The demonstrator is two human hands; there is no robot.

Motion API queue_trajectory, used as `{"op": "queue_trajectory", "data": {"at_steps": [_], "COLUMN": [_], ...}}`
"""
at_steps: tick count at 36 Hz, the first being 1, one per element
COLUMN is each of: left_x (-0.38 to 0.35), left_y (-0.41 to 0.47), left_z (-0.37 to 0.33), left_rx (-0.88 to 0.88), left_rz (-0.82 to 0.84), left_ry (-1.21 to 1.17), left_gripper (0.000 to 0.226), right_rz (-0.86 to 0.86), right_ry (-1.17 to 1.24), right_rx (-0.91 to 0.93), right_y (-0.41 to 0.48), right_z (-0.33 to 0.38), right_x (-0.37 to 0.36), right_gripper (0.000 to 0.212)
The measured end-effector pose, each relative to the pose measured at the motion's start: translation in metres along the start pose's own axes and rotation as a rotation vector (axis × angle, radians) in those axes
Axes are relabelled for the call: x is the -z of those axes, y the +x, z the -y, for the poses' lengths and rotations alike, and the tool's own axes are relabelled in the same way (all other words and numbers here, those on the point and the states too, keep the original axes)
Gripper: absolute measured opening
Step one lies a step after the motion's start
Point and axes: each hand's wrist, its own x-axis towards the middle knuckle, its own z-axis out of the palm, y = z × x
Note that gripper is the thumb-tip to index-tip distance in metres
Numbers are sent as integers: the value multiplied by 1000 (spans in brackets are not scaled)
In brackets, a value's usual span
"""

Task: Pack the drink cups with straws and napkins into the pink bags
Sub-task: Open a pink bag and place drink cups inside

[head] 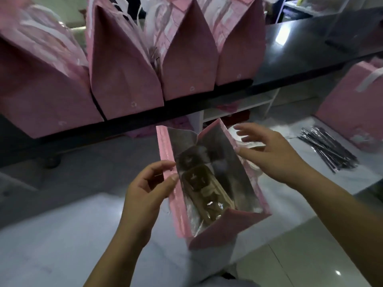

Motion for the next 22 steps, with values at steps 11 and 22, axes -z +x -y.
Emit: {"op": "queue_trajectory", "data": {"at_steps": [11,22], "left_x": [-18,-27], "left_y": [-7,-15], "left_z": [-5,-7], "left_rx": [-52,-25], "left_rz": [-79,-156], "left_ry": [141,178], "left_gripper": [29,40], "right_rz": [696,1432], "right_ry": [-526,-1729], "right_rx": [623,583], "right_y": [26,52], "right_z": [43,4], "right_x": [14,-103], "right_gripper": [20,33]}}
